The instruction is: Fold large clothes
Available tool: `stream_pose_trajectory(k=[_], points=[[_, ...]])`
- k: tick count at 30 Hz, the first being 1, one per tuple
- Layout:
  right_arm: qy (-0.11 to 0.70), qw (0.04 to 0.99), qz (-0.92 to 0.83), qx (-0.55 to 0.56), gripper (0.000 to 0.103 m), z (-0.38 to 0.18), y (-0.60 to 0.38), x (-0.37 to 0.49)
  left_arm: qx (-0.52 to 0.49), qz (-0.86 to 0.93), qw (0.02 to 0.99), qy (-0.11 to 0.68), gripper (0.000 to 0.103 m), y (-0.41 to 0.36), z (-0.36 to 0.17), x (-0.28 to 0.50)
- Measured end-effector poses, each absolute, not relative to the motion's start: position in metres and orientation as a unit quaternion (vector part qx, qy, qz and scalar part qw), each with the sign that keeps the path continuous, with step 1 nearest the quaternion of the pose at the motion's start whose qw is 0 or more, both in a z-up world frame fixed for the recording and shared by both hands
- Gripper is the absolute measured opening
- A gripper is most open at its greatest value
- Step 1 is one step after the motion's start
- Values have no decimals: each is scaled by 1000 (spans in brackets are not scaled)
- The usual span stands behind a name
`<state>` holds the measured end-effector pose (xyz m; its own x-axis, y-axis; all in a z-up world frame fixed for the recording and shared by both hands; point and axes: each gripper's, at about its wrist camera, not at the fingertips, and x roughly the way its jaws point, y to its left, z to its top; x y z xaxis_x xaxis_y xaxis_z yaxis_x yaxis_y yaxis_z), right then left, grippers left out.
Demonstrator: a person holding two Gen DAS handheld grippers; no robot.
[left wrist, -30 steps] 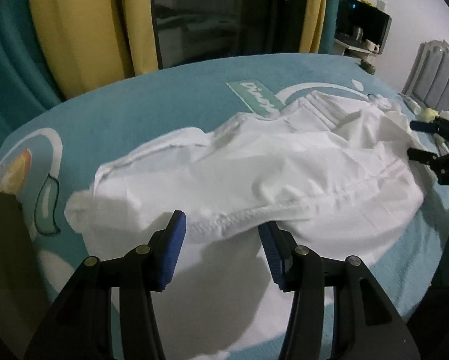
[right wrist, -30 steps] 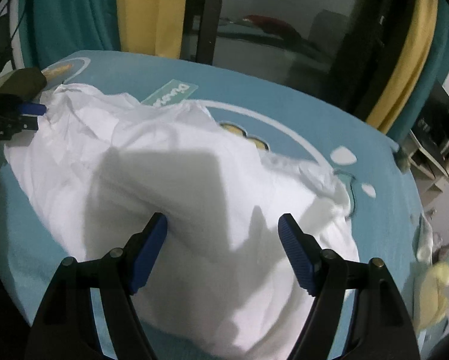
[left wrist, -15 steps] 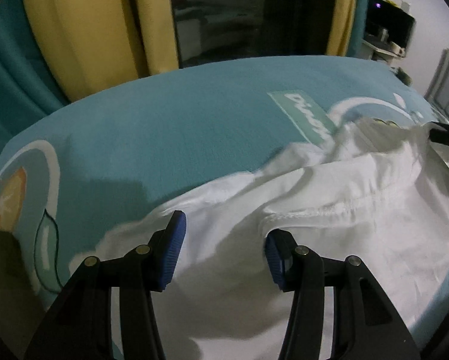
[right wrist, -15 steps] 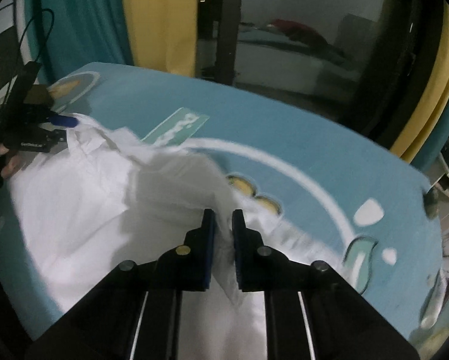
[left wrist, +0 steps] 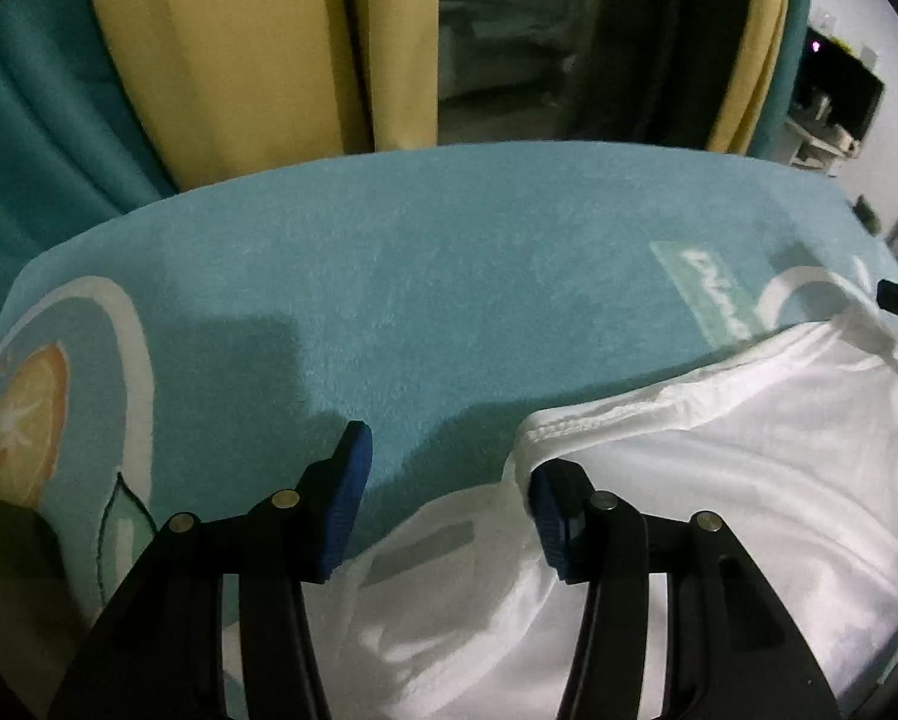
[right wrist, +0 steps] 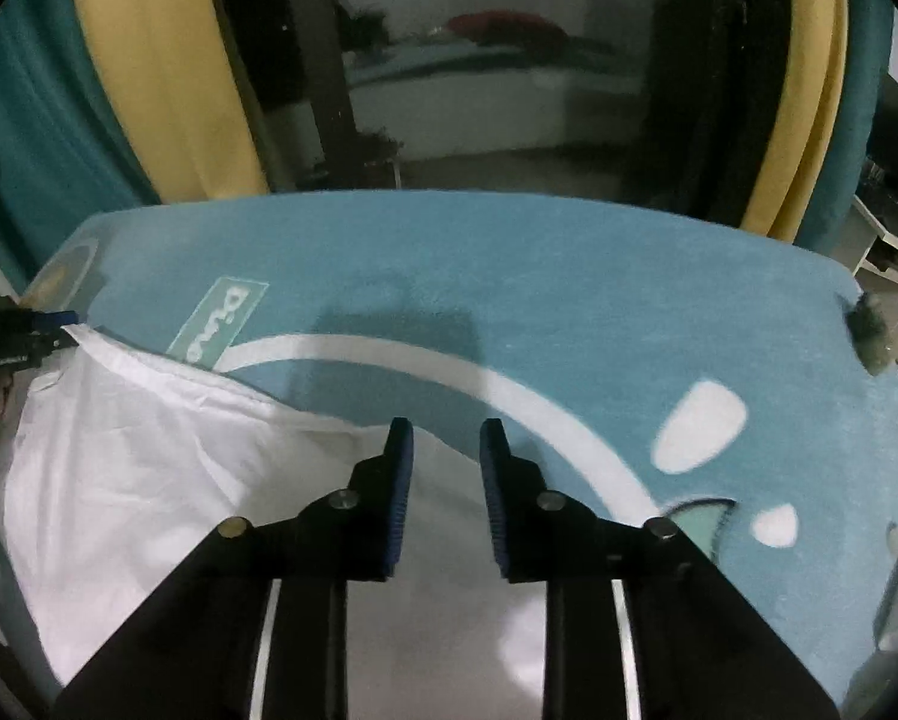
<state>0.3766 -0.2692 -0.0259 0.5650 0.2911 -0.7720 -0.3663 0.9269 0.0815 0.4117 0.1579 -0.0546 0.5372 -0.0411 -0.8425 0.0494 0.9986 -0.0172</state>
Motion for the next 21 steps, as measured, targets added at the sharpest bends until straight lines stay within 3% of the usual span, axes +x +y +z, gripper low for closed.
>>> stream_pose_trajectory(k=[5,10,14,21], points=[[452,851,264,-43,28,-23,-263,350,4,-75,869,490,53,156,-42,409],[501,817,278,-63,36,-57,-243,358,58,-87,858,504,53,141,-57,426],[498,824,270,-25,36,-57,-253,392,55,-57,855,512,53,149,-66,452],[466,859,211,-36,36,-36,-254,412,53,-25,872,485,53,160,-33,438]])
